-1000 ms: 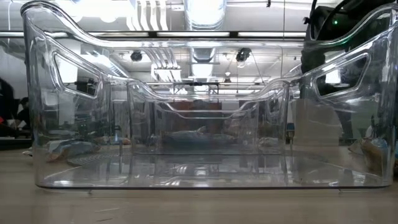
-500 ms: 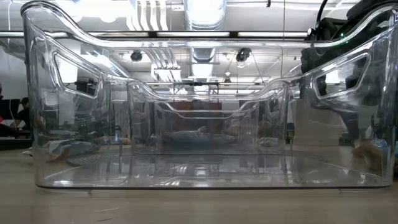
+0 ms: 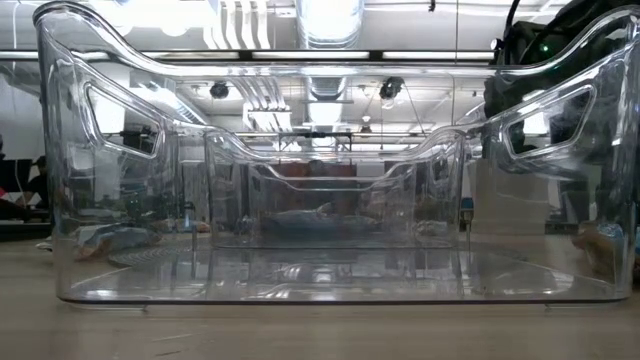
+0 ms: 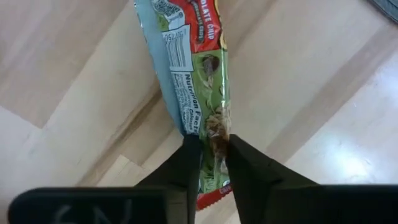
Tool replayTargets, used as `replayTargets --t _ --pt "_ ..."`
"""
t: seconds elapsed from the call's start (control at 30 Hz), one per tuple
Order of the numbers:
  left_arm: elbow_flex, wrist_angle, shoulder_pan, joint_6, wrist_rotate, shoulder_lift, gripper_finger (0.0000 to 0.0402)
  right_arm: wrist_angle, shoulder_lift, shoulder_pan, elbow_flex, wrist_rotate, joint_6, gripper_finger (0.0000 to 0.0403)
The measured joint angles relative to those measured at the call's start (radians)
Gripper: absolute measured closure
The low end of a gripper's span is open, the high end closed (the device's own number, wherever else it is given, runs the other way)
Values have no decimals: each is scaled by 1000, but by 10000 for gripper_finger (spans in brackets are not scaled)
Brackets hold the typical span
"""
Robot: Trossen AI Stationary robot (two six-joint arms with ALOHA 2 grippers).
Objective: Pick and place Granola Bars by type
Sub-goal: Put the red granola bar into the top transparent bin
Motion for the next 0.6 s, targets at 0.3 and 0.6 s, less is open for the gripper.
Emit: replayTargets --t 0.3,0.6 --pt "0 0 0 -1 0 0 401 -1 11 0 0 -21 5 343" --pt "0 0 0 -1 0 0 401 -5 13 0 15 -26 8 359"
